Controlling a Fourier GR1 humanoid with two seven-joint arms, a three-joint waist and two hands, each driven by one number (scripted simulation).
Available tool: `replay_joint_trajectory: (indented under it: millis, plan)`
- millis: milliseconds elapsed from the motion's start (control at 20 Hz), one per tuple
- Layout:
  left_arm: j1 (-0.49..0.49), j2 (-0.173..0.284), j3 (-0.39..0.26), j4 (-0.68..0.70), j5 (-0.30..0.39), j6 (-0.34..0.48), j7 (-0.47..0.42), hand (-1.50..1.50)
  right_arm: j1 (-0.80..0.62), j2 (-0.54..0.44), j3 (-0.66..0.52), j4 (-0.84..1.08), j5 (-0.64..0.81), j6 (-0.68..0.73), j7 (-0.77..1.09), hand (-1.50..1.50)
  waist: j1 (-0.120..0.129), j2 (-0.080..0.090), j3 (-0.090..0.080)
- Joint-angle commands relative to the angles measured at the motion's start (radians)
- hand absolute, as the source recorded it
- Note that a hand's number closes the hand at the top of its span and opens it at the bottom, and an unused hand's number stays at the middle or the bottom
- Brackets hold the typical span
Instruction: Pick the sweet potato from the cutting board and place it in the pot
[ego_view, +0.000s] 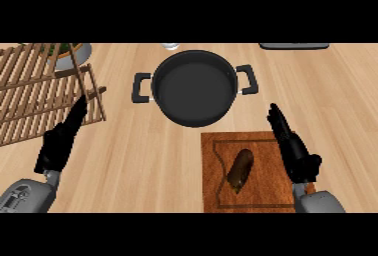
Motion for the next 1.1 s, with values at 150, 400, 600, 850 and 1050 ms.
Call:
replay_joint_trajectory:
  millis: [150, 400, 600, 850, 1050]
  plan:
    - [0.03, -0.07, -0.063, -0.032, 0.025, -0.043, 0.038, 0.0, 0.009, 0.007, 0.095, 0.045, 0.291, -0.317, 0.286, 1.5, -0.015, 0.06, -0.031]
    - [0.064, -0.094, -0.085, -0.021, 0.08, -0.101, 0.077, 0.0, -0.023, -0.194, 0.043, 0.113, 0.606, -0.569, 0.302, -1.5, -0.051, 0.046, -0.05]
    - [0.067, -0.126, -0.115, -0.021, 0.085, -0.118, 0.09, 0.0, -0.086, -0.044, 0.128, 0.038, 0.829, -0.796, 0.34, -1.5, -0.026, 0.048, -0.034]
    - [0.046, -0.124, -0.092, -0.011, 0.111, -0.142, 0.099, 0.0, -0.097, 0.112, 0.179, 0.086, 1.127, -0.785, 0.572, -1.5, -0.032, 0.054, -0.035]
    - [0.081, -0.128, -0.119, -0.034, 0.092, -0.131, 0.098, 0.0, -0.1, 0.202, 0.132, 0.142, 1.222, -0.633, 0.797, -1.5, -0.025, 0.049, -0.036]
